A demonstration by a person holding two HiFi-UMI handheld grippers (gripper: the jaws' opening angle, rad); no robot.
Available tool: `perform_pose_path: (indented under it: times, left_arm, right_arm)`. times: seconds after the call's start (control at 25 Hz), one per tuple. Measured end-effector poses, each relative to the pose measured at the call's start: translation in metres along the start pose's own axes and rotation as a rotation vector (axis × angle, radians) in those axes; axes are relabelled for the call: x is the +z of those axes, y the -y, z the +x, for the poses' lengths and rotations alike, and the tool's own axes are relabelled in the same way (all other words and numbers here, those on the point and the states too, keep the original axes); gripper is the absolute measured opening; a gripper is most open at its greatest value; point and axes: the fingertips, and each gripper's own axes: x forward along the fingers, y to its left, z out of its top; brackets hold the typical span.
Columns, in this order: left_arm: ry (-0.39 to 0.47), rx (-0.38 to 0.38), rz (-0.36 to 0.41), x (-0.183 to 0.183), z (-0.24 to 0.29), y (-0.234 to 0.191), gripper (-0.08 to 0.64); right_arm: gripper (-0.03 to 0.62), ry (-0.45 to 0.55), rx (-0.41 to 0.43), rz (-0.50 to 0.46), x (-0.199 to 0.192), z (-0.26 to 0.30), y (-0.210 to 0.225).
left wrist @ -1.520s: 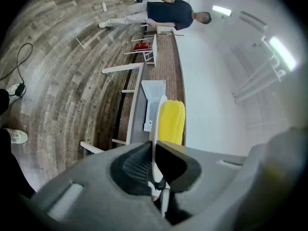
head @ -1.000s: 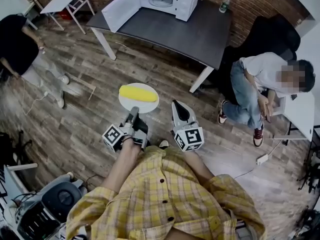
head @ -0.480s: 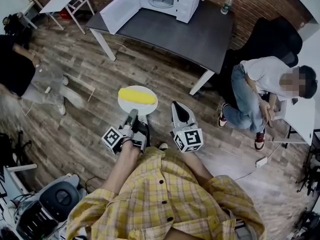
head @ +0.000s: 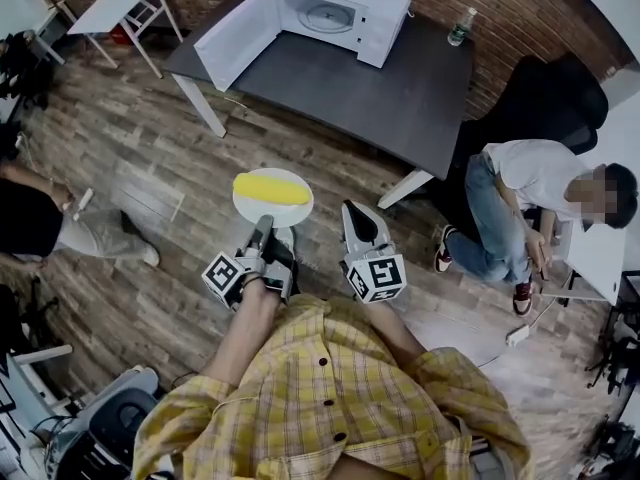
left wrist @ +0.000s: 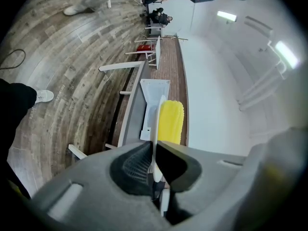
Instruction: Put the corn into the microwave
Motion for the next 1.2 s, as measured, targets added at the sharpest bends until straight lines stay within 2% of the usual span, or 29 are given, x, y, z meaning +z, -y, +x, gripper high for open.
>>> perform_pose_path:
  times: [0.68, 0.84, 1.0, 1.2]
  left_arm:
    - [-0.126, 0.041, 0.02, 0.089, 0.15, 0.039, 0.023]
    - [-0.163, 0.056, 0.05, 0.107, 0.182, 0.042, 0.023]
    - [-0.204, 0.036, 0.037, 0.116, 0.213, 0.054, 0.023]
    - [-0.246, 0.069, 0.052, 0.129, 0.235, 0.048, 0.023]
  right_arm:
    - [0.0, 0.009, -0.144, 0.023, 0.036, 0.153, 0.047]
    - [0.0, 0.006, -0.186, 0.022, 0.039, 0.182, 0.059]
    - [0.0, 0.004, -0.222, 0.025, 0.042, 0.207, 0.069]
    - [0.0, 0.002, -0.254, 0.03, 0.043, 0.226, 0.075]
